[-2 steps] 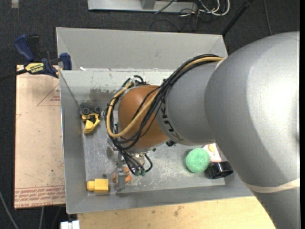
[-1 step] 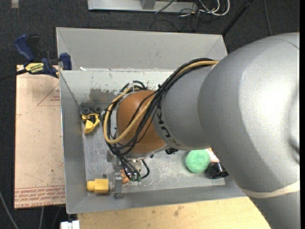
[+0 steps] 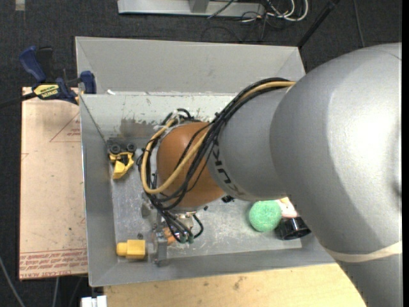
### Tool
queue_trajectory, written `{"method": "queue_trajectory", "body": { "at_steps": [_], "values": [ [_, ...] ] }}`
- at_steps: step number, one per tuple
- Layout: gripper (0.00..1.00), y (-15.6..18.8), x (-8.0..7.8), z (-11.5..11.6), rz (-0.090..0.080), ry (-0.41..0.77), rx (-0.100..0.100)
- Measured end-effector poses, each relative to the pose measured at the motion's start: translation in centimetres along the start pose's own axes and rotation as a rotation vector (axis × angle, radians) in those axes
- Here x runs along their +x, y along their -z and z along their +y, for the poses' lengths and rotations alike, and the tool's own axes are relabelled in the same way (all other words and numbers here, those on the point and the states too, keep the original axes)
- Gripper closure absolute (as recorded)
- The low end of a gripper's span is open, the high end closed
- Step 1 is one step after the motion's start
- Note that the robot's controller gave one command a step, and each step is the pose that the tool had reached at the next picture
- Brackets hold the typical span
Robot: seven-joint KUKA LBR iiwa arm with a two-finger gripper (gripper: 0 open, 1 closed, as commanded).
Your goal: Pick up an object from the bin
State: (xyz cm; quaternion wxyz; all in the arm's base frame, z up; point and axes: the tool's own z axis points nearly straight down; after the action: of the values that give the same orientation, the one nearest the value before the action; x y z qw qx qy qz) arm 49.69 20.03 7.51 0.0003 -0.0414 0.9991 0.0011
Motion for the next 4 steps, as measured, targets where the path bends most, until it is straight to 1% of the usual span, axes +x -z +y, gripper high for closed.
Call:
{"method": "queue_trajectory", "body": {
  "at_steps": [1,2,3,4],
  "values": [
    [0.00,5.4,0.3,0.8,0.005,0.254,0.002],
    [1.00,-0.1,-0.2,4.1,0.010,0.517,0.014],
    [1.00,-0.1,-0.3,4.1,0.010,0.517,0.014],
    [1.00,4.9,-0.3,4.3,0.005,0.511,0.001]
  ]
}}
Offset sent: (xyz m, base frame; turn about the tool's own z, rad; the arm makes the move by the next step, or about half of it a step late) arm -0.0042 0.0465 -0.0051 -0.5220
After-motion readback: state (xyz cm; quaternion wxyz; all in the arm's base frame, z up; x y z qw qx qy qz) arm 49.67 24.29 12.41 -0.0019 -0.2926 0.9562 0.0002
